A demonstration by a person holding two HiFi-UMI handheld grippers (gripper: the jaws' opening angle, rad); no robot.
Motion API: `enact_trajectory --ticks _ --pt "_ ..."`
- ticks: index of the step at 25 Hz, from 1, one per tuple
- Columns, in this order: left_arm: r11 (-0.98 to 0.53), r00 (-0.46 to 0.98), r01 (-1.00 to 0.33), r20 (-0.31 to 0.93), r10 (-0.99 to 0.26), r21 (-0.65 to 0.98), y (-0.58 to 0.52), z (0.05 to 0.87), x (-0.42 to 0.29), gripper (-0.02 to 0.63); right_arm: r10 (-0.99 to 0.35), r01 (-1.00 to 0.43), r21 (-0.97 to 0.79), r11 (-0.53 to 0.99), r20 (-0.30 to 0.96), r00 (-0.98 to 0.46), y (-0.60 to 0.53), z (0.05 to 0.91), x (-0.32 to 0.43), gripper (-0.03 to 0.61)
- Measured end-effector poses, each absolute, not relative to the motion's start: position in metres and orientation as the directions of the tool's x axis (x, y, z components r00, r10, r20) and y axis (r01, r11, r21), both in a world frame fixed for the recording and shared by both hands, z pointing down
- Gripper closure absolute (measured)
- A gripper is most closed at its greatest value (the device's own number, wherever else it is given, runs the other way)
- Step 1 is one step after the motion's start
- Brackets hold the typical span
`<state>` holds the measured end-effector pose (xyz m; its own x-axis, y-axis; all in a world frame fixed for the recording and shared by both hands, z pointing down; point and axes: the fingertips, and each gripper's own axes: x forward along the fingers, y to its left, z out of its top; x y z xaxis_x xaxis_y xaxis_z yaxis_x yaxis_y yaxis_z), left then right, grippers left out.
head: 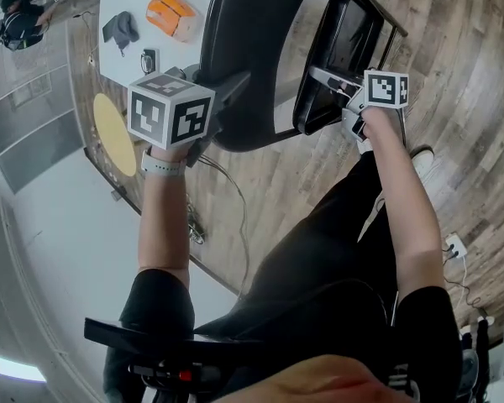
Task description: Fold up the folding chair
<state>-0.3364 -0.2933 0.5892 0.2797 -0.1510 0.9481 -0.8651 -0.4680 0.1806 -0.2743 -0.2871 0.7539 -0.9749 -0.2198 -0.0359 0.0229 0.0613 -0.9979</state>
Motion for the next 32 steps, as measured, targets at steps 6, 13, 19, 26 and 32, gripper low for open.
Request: enact_trajectory --ticks 6,13,19,26,32 --pt "-0.472 0.286 -0.862 0.946 -0.149 0.186 -0.293 0.593 -0.343 0.548 -0.238 0.014 -0.998 0.066 -0.029 -0.971 -0.286 0.757 -0.277 0.430" --pt "-0.479 0.306 -0.855 0.939 -0.158 0.198 -0.294 0.596 -0.346 0.544 -0.256 0.009 -0.997 0.083 -0.031 -0.966 -0.287 0.761 -0.279 0.415" --pt "-0.480 0.363 -0.852 0.896 -0.254 0.209 -0.307 0.585 -0.361 0.468 -0.278 -0.037 -0.993 0.112 0.005 -0.960 -0.290 0.768 -0.283 0.368" --pt "-0.478 0.323 -0.878 0.749 -0.579 0.009 -0.311 0.524 -0.380 0.445 -0.360 -0.209 -0.941 0.266 0.105 -0.927 -0.296 0.767 -0.218 0.348" --pt "-0.418 0.296 -0.906 0.599 -0.745 -0.073 -0.263 0.488 -0.367 0.446 -0.430 -0.384 -0.693 0.610 0.118 -0.895 -0.261 0.700 -0.152 0.348"
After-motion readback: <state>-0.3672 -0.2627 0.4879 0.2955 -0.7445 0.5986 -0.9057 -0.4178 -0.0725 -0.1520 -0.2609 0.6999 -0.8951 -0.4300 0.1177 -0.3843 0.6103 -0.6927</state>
